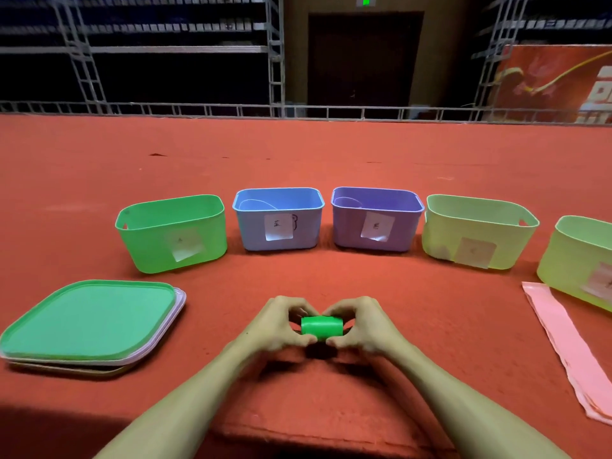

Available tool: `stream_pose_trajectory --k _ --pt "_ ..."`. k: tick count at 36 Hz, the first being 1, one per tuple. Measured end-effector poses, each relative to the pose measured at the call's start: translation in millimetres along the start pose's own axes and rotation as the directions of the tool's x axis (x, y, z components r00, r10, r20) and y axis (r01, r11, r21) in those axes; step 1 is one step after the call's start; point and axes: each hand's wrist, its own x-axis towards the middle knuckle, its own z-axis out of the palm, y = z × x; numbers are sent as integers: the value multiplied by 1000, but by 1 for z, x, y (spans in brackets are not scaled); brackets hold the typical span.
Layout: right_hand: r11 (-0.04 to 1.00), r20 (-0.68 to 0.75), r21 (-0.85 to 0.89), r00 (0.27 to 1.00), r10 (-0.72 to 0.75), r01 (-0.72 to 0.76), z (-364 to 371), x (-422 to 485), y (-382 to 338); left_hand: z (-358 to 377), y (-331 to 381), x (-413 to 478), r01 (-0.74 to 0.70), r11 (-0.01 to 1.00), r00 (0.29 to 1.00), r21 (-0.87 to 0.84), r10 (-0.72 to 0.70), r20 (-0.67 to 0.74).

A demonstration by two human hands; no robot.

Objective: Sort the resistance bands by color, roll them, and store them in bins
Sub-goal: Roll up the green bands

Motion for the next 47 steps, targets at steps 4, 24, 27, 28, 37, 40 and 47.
stream_pose_trajectory --k 4,24,27,28,37,40,47 --pt "998 -11 34 998 -58 58 5 30 -18 -31 -10 3 -11 999 999 31 13 -51" --pt "958 -152 49 950 -274 284 15 232 -120 -221 -65 65 -32 996 952 82 55 -301" --pt "953 -137 55 948 -289 298 24 267 -130 -242 -77 72 -25 998 936 60 45 -349" --pt "951 -135 63 947 -291 302 27 278 -133 -249 -81 74 -19 998 932 64 41 -359" --pt "945 -115 98 947 -300 311 48 351 -153 -301 -119 94 47 994 918 101 -3 -397" --pt "943 -110 80 943 -313 323 57 371 -159 -315 -128 97 67 992 920 103 -21 -391" --pt "943 -52 45 944 -327 330 73 403 -170 -336 -152 104 116 991 922 72 -80 -379"
